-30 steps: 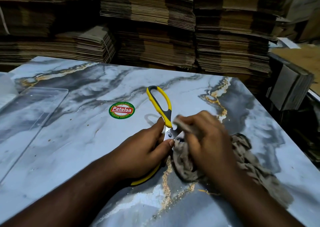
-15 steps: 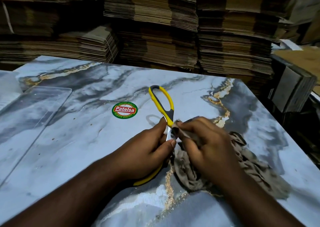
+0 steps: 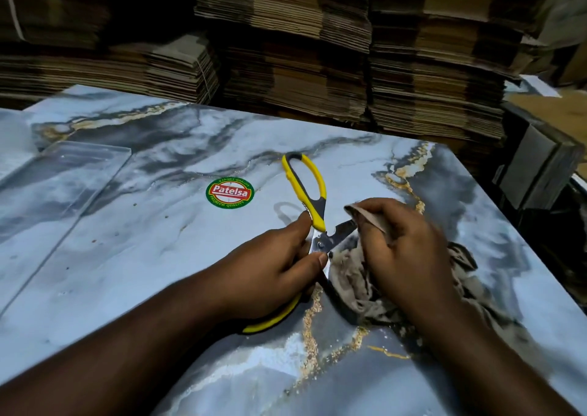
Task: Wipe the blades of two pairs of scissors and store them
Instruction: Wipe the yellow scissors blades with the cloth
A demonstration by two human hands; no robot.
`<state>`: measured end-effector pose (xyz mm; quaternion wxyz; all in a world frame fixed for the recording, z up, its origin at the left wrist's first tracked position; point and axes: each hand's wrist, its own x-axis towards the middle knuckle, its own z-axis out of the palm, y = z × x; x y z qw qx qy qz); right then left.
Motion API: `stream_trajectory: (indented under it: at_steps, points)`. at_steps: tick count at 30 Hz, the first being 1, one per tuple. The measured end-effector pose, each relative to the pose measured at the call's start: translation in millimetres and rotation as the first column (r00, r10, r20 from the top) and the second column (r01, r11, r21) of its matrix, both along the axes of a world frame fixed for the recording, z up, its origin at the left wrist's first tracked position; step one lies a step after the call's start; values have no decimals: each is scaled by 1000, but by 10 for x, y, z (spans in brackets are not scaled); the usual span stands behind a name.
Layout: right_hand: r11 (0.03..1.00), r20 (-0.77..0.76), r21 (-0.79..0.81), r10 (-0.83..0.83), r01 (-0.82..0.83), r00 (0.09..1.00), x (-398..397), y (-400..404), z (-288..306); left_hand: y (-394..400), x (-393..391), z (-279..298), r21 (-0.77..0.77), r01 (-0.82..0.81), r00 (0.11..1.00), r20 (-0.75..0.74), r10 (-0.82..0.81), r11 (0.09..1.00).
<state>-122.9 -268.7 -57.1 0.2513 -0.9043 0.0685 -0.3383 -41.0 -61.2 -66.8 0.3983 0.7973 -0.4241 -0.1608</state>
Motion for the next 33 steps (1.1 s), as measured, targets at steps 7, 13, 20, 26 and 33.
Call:
stream_trajectory:
  at_steps: [7,13,20,26,33]
  points:
    - [993,-8,-117,24,-25,1000,1,27,-34,34,-13,6,0,-13,1000,7,13,1000]
    - [968,119,211,-162,134,980,-73,-239,-34,30,-7,47,23,23,1000,4,-23,999]
    - [996,-16,61,71,-70,997,-84,115,-83,30,-25,58,28,-29,999,43,27,999]
    - [997,-12,46,59,-58,998,-56,170,-80,30,-36,43,60,-41,998,60,37,997]
    - [994,-11,84,65,-64,998,-55,203,-88,22,-29,19,70,-28,995,95,21,997]
